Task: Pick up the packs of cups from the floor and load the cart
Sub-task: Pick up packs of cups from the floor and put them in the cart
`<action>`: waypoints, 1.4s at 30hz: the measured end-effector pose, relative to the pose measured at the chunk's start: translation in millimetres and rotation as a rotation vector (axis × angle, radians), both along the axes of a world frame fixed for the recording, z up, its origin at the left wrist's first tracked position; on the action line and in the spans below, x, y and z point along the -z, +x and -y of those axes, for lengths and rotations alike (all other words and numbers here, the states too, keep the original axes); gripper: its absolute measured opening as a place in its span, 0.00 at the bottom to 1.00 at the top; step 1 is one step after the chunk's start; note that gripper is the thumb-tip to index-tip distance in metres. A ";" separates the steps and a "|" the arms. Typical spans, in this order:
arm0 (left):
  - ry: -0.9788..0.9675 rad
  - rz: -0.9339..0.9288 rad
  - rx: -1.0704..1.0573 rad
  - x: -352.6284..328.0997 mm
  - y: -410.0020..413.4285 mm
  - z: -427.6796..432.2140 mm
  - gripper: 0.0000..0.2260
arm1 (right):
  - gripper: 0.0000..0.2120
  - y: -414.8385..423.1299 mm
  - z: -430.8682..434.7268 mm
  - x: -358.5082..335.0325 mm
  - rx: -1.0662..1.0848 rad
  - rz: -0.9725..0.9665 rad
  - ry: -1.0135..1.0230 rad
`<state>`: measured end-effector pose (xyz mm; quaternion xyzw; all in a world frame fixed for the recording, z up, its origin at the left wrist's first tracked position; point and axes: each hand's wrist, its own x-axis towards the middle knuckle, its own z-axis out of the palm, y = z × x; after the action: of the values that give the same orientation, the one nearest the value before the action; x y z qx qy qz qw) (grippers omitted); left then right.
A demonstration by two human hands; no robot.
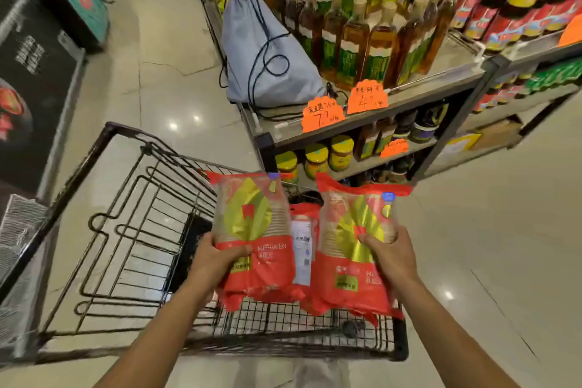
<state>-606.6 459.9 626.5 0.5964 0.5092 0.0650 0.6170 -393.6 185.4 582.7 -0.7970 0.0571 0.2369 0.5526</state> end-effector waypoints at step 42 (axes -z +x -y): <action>1.395 0.206 1.022 -136.1 88.1 12.7 0.34 | 0.35 -102.8 -96.7 -187.6 -0.200 0.862 -0.918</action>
<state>-518.5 447.2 762.6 0.9850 -0.0354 0.1307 0.1073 -496.4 282.1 770.3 -0.9779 -0.1496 -0.1032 0.1032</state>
